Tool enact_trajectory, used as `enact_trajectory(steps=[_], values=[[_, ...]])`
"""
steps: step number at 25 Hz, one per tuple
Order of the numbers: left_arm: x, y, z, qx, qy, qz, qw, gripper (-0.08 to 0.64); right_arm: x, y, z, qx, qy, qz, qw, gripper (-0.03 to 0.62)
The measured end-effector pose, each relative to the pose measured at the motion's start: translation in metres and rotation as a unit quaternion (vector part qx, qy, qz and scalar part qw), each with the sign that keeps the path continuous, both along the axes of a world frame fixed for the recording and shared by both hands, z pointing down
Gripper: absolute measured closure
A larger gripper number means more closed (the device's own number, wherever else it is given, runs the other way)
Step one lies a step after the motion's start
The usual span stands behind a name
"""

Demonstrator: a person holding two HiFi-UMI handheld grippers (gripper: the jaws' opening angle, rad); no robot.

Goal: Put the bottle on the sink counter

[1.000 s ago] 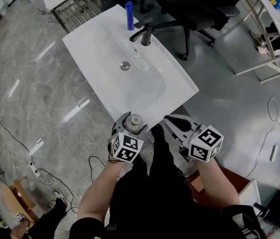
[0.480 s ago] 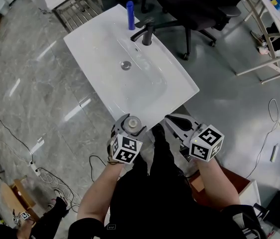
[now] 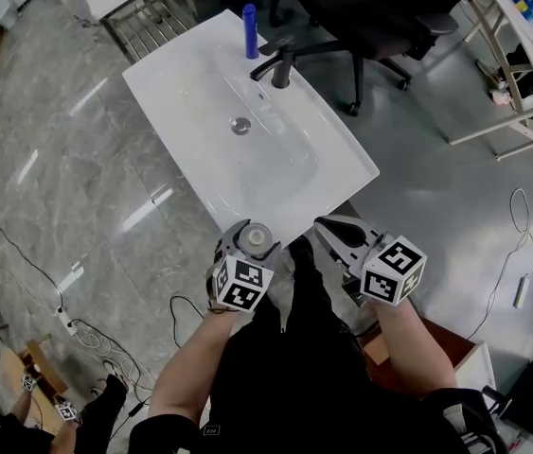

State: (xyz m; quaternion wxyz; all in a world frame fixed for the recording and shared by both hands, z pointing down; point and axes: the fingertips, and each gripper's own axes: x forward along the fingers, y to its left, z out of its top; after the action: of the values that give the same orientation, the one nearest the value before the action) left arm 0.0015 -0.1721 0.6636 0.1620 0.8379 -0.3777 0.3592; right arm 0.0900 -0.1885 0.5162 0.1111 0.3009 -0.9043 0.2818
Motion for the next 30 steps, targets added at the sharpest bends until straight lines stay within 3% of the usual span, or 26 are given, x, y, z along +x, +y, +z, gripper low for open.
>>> enact_trajectory(steps=[30], values=[[-0.0003,-0.0039,-0.0023,0.014,-0.016,0.014,0.9997,0.224,-0.0034,0.0046,-0.0034,-0.001,0.003,0.001,1.000,0.577]])
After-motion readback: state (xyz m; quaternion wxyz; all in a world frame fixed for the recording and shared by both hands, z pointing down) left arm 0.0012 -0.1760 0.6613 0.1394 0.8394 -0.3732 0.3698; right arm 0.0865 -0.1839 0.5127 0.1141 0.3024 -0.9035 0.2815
